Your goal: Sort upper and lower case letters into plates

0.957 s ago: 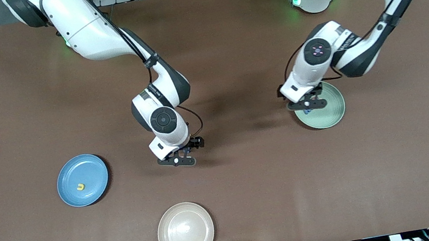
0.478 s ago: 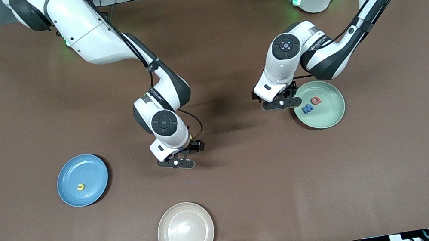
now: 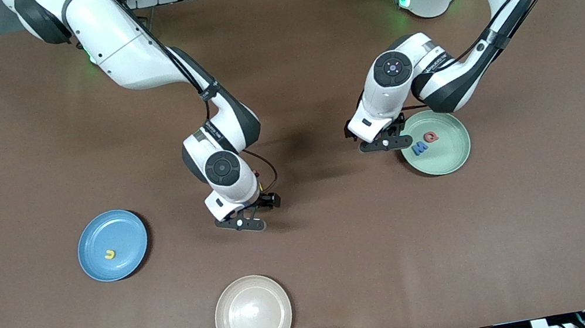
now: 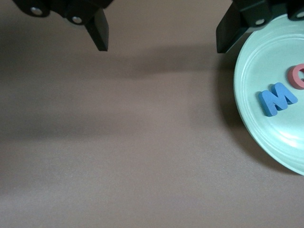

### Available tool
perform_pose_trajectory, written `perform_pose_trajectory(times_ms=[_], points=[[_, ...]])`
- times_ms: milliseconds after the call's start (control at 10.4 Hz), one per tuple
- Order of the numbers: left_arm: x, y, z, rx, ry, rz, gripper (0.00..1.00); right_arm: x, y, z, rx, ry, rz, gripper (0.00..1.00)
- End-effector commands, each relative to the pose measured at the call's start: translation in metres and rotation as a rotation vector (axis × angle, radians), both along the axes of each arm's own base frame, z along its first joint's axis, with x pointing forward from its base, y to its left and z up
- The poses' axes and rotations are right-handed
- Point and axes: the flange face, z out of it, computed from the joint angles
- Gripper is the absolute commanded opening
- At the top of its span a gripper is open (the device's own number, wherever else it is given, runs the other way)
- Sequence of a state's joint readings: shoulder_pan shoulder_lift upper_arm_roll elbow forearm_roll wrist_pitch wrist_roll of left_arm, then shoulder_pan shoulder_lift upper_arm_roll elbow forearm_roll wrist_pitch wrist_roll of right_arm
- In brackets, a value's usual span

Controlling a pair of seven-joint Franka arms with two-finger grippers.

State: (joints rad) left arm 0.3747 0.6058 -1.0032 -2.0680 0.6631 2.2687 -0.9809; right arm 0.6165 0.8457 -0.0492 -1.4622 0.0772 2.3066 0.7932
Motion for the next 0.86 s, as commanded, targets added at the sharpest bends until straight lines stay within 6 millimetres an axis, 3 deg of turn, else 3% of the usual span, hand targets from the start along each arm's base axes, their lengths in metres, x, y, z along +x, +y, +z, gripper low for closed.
perform_pose_trajectory(times_ms=[0, 96, 478, 766], points=[[-0.002, -0.008, 0.0, 0.007, 0.006, 0.001, 1.0, 0.001, 0.003, -0.001, 0.007, 0.005, -0.016, 0.85], [-0.003, -0.01, -0.003, 0.012, 0.007, -0.002, 1.0, 0.0, 0.004, -0.001, 0.009, 0.003, -0.019, 0.01], [0.0, -0.014, 0.0, 0.008, -0.001, -0.003, 1.0, -0.001, 0.004, -0.002, 0.004, 0.008, -0.017, 0.0], [0.011, -0.055, 0.003, -0.018, -0.028, -0.007, 1.0, 0.002, -0.004, 0.008, -0.003, 0.021, -0.003, 0.0]])
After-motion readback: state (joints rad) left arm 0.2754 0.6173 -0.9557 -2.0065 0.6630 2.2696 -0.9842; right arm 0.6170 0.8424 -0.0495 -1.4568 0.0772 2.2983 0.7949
